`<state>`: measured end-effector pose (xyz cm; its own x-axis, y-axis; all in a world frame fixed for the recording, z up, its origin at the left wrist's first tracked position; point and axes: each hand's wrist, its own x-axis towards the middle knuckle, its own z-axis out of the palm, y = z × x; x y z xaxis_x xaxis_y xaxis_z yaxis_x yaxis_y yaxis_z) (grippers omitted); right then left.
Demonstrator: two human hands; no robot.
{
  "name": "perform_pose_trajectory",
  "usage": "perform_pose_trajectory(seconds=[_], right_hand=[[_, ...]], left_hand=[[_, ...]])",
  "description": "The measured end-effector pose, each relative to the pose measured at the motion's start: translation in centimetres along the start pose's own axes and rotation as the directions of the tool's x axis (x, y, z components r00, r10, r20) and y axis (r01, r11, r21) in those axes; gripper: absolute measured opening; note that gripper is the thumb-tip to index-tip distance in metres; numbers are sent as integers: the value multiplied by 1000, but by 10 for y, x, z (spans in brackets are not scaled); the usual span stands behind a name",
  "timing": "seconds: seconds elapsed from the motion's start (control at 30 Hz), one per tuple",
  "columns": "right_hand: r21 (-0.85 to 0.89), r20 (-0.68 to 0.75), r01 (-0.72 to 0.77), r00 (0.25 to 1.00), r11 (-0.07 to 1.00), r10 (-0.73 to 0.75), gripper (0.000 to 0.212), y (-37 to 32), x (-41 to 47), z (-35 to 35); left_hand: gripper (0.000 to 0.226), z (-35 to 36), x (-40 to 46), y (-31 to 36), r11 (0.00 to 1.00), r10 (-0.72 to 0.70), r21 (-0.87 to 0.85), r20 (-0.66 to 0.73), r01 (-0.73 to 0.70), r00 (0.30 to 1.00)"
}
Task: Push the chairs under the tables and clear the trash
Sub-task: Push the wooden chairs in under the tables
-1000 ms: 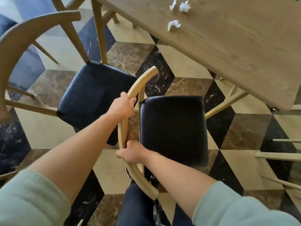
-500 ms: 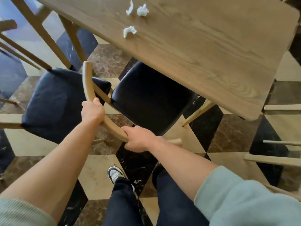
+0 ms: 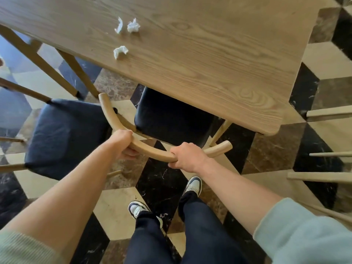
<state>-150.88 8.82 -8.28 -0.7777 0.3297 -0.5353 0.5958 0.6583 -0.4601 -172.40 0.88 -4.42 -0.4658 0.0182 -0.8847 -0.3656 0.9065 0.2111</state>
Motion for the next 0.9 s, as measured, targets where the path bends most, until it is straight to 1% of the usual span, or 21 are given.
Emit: perform_pose_trajectory(seconds=[0.07, 0.13, 0.2, 0.3, 0.33, 0.4, 0.47, 0.5, 0.57, 0.63, 0.67, 0.7, 0.77, 0.87, 0.9], right_hand=[[3, -1, -28, 1000, 1000, 28, 22, 5, -9, 0], [6, 4, -58, 998, 998, 58, 19, 14, -20, 0], [35, 24, -100, 995, 994, 99, 20, 19, -31, 3], [39, 100, -182, 979, 983, 177, 22, 25, -37, -2], [47, 125, -207, 972, 977, 200, 25, 18, -34, -4], [108, 141, -242, 964, 964, 226, 39, -6, -23, -10], [191, 85, -229, 973, 954, 217, 49, -36, -7, -15], [230, 35, -213, 977, 950, 211, 50, -58, 4, -16], [280, -116, -166, 972, 946, 205, 39, -104, 29, -17], [259, -312, -121, 929, 958, 201, 28, -144, 55, -19], [241, -385, -90, 905, 967, 180, 25, -171, 72, -17], [232, -424, -76, 889, 970, 171, 22, -193, 83, -19], [233, -432, -40, 891, 972, 140, 14, -240, 109, -21], [227, -338, -10, 937, 974, 88, 7, -293, 153, -19], [228, -309, 6, 949, 974, 67, 7, -317, 182, -21]], left_hand=[[33, 8, -5, -3, 997, 37, 63, 36, -40, 999], [38, 19, -8, -4, 992, 56, 111, 41, -60, 998], [47, 23, -13, -10, 989, 74, 120, 89, -85, 993], [64, 23, -17, -19, 974, 113, 174, 187, -146, 976], [69, 15, -18, -22, 965, 139, 190, 209, -179, 968], [76, -6, -17, -27, 949, 209, 190, 226, -253, 951], [79, -29, -14, -32, 938, 261, 174, 215, -300, 941], [81, -49, -12, -38, 937, 276, 160, 209, -311, 938], [82, -98, -4, -53, 944, 273, 129, 204, -303, 940], [79, -147, 13, -66, 949, 264, 125, 186, -289, 946], [76, -183, 23, -77, 951, 265, 122, 154, -285, 952], [72, -210, 32, -85, 954, 264, 112, 127, -278, 956], [67, -263, 54, -96, 953, 284, 99, 44, -287, 958], [65, -325, 83, -97, 936, 335, 153, -94, -319, 938], [65, -353, 98, -90, 928, 349, 189, -148, -320, 925]])
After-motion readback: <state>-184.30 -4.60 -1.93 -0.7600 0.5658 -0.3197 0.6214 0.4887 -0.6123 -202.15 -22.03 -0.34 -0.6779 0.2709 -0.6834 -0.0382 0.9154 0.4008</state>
